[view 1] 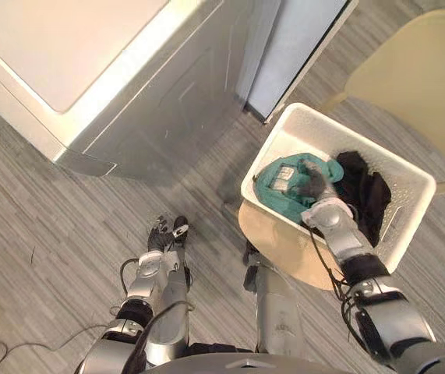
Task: Pick up the laundry basket with both hands and put the clothes into the washing machine.
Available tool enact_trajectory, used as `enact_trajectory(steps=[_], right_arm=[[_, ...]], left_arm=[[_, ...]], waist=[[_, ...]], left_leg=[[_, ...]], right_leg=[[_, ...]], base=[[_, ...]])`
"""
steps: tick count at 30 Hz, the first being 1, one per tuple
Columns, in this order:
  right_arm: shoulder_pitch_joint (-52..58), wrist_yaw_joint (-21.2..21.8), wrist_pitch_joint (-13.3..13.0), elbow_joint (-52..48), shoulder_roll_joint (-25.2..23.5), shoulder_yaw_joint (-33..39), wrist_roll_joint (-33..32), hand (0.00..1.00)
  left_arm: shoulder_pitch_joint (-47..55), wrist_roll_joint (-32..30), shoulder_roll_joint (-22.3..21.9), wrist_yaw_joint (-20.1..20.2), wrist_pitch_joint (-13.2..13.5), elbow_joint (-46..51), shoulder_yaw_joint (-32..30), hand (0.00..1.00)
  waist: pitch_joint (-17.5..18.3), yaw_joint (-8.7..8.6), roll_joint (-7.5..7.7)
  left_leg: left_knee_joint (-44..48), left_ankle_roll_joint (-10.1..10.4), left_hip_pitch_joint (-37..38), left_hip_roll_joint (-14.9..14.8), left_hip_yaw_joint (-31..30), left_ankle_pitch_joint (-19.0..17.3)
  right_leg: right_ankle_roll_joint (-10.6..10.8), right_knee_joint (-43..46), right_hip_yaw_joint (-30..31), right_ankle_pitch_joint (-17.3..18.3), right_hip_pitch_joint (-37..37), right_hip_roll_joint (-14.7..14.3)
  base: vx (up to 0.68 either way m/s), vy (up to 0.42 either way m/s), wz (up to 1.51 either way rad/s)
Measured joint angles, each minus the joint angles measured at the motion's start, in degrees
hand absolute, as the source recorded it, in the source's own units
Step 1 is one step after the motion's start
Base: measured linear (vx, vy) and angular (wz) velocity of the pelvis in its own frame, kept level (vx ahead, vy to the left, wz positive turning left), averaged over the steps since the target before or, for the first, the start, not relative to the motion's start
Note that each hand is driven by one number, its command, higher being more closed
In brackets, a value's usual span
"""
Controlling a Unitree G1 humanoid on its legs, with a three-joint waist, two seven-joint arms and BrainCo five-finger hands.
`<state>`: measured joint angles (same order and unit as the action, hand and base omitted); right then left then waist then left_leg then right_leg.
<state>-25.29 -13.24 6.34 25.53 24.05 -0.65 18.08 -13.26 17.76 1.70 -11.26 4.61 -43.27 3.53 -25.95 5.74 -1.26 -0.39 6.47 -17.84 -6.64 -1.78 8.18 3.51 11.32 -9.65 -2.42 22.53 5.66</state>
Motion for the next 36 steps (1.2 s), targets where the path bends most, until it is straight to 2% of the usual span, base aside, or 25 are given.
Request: enact_trajectory(steps=[3, 5, 9, 14, 18, 19, 23, 26, 28, 32, 36], right_arm=[[4.16, -3.39, -0.05, -7.9, -1.3, 8.28, -0.17, 1.0], [8.1, -5.23, -0.28, -11.92, -2.44, 13.05, -0.16, 1.0], [13.45, -8.09, -1.55, -19.54, -5.46, 18.6, -0.05, 1.0], [18.24, -8.8, -4.17, -26.91, -5.67, 21.69, 0.34, 1.0], [20.4, -8.48, -5.56, -27.27, -5.68, 21.67, 0.34, 1.0], [20.83, -8.06, -6.06, -27.0, -5.68, 21.54, 0.19, 0.0], [22.31, -4.02, -7.23, -23.96, -3.99, 18.36, -1.29, 0.0], [18.96, -0.29, -7.41, -13.15, 1.73, 9.57, -3.06, 0.0], [11.62, 0.93, -7.45, -4.47, 5.96, 2.86, -3.07, 0.0], [1.8, 2.0, -7.52, 3.47, 10.62, -0.96, -3.11, 0.0], [-3.89, 1.81, -7.22, 8.5, 12.59, -3.83, -1.44, 0.0]], left_arm=[[3.71, -1.08, 1.27, 0.11, -0.01, 2.99, -0.01, 0.0], [7.52, -2.42, 2.84, 0.37, -0.09, 4.57, -0.14, 0.0], [12.28, -4.49, 4.14, 0.64, -0.39, 7.42, -1.22, 0.0], [16.63, -6.62, 4.22, 2.14, -0.49, 12.92, -1.22, 0.0], [18.04, -8.25, 4.1, 3.36, -0.5, 13.58, -1.06, 0.0], [18.5, -8.95, 4.13, 3.5, -0.5, 14.01, -1.07, 0.0], [20.35, -9.1, 4.53, 4.44, -0.47, 16.59, -0.51, 0.0], [20.4, -9.08, 5.47, 4.65, -0.38, 17.49, 0.67, 0.0], [19.76, -9.02, 6.26, 4.64, 0.11, 17.96, 1.37, 0.0], [18.97, -8.89, 6.63, 4.25, 0.29, 17.87, 1.14, 0.0], [18.98, -7.77, 7.38, 2.95, 0.4, 17.79, 0.96, 0.0]], waist=[[0.48, -1.06, 0.75], [3.24, -1.4, 2.47], [7.66, -2.61, 4.5], [12.35, -2.95, 4.7], [14.26, -3.73, 4.7], [14.42, -3.97, 4.71], [14.4, -4.2, 4.79], [13.55, -3.9, 4.77], [10.71, -3.47, 4.36], [5.57, -2.04, 3.14], [2.72, -0.75, 3.09]], left_leg=[[-0.88, -0.09, 2.97, -0.03, 0.16, -0.08], [-0.87, -0.33, 4.63, 0.01, 0.66, -1.1], [-0.88, -0.37, 6.7, 0.18, 1.11, -2.08], [-0.81, -0.59, 9.61, 0.43, 1.86, -3.31], [-0.8, -0.67, 11.12, 0.46, 2.07, -3.77], [-0.79, -0.66, 11.46, 0.46, 2.27, -3.8], [-0.3, -0.48, 11.87, 0.4, 2.84, -4.07], [2.91, -0.43, 8.97, 0.19, 2.67, -4.85], [6.07, -0.05, 5.3, -0.07, 1.77, -5.63], [7.24, -0.35, 0.66, 0.0, -0.14, -4.67], [5.26, -0.34, -0.9, 0.38, -1.41, -2.33]], right_leg=[[0.44, -1.58, 0.3, -0.2, -3.06, -0.25], [0.81, -2.99, 1.12, -0.42, -4.91, -0.47], [0.91, -5.32, 1.47, -1.03, -7.88, -0.5], [1.02, -7.12, 2.12, -1.3, -11.19, -0.46], [1.06, -7.72, 2.42, -1.3, -12.85, -0.49], [1.13, -7.72, 2.67, -1.34, -13.06, -0.5], [1.22, -7.61, 3.23, -1.4, -13.39, -0.53], [1.5, -7.45, 3.37, -1.91, -12.0, -0.68], [1.25, -7.13, 3.04, -2.47, -10.15, -0.97], [1.62, -7.32, 2.56, -3.2, -7.32, -1.08], [1.66, -8.53, 1.58, -4.46, -5.97, -0.91]], base=[[0.0, 0.003, -0.09], [0.05, 0.018, -0.14], [0.09, 0.022, -0.05], [0.08, 0.021, -0.06], [0.02, 0.009, -0.04], [0.0, 0.009, -0.08], [-0.03, 0.005, -0.08], [-0.09, -0.005, -0.01], [-0.15, -0.02, 0.09], [-0.16, -0.009, 0.19], [-0.06, -0.002, 0.22]])
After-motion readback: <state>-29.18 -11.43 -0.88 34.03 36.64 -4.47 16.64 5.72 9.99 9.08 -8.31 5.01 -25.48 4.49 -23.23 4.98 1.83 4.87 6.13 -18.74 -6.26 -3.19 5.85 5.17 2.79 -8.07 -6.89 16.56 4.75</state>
